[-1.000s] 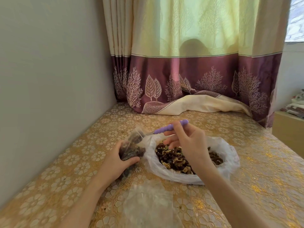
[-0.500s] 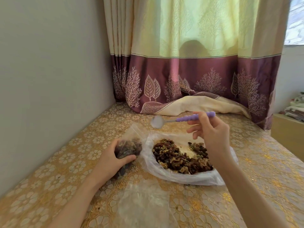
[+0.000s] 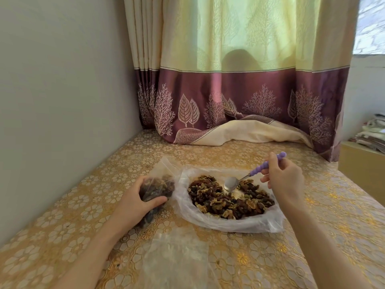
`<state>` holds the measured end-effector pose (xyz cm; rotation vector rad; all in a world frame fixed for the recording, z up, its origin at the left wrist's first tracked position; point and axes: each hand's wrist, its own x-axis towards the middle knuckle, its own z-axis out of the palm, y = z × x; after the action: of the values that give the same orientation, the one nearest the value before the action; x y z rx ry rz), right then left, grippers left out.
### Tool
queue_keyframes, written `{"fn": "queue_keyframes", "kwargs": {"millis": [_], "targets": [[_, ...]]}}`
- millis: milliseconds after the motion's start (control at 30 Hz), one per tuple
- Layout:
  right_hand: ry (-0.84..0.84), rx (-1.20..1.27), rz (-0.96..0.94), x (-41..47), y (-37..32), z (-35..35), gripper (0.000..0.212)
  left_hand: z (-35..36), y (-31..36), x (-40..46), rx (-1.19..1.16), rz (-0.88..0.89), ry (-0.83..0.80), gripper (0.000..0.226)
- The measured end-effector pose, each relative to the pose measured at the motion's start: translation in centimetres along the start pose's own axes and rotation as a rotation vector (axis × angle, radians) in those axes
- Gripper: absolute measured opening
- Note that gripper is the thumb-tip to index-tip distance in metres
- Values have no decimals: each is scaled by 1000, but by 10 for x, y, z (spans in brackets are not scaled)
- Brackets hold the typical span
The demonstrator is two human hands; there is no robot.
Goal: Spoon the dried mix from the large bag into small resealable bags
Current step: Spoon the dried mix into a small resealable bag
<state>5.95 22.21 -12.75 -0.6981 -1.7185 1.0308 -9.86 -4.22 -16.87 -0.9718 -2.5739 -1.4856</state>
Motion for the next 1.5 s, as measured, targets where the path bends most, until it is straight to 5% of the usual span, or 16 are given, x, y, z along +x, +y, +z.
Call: {"fn": "queue_keyframes", "kwargs": {"millis": [300,500,1100,1500], "targets": [[-328,274,391,-9,-6,12,51,0,1,0,5,-13,-9,52],[-256,307,472,-7,-5,11,33,-1,1,0,2,-5,-10,58],[-62,414,382,2,-21,-2,37,0,-3,0,15,11,11,50],[-252,498,211,-16,-80,36,38,0,-6,2,-21,0,-13,53]]}}
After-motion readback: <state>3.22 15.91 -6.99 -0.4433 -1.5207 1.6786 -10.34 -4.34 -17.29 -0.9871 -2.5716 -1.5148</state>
